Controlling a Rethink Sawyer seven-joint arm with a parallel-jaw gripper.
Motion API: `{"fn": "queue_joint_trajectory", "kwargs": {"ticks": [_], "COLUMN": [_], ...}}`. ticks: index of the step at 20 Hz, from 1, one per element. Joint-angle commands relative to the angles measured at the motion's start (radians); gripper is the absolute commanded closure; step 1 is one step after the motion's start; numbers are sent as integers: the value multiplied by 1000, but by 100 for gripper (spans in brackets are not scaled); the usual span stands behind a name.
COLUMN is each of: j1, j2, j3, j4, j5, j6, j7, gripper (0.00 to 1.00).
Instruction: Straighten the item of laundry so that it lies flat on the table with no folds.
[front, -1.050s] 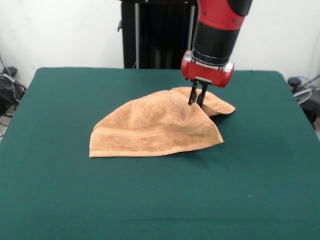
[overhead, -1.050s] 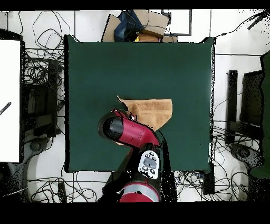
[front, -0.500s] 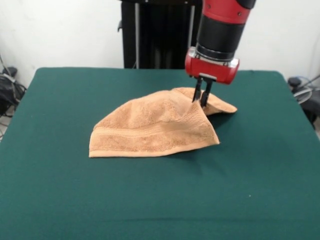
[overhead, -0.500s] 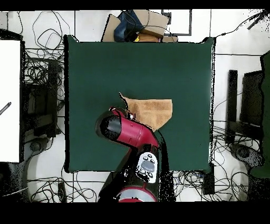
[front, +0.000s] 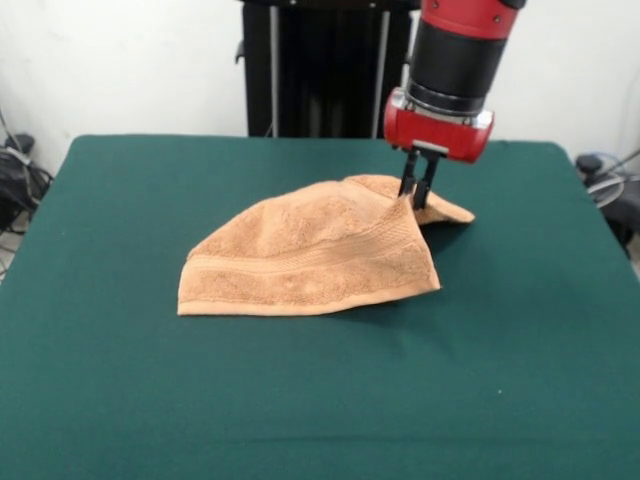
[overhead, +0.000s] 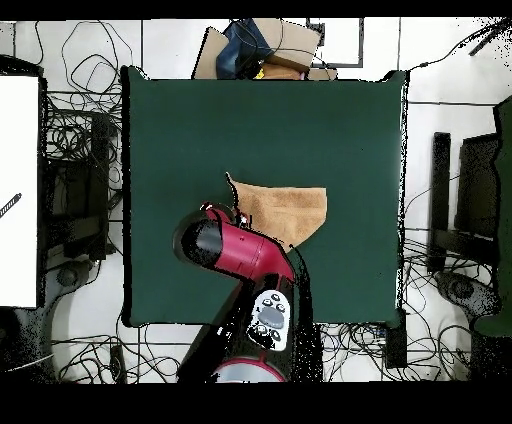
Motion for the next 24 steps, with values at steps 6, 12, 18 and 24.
{"fn": "queue_joint_trajectory", "kwargs": {"ticks": [6,12,18,24], "j1": [-14,-26,-11,3], "j2": [-39,-38,-39,-51], "j3": [40,43,24,15], "j4": [31,22,13,12], "j5": [54,50,44,52], "j6": [111,114,130,169], "j7": [238,229,229,247], "gripper": [100,100,100,100]}}
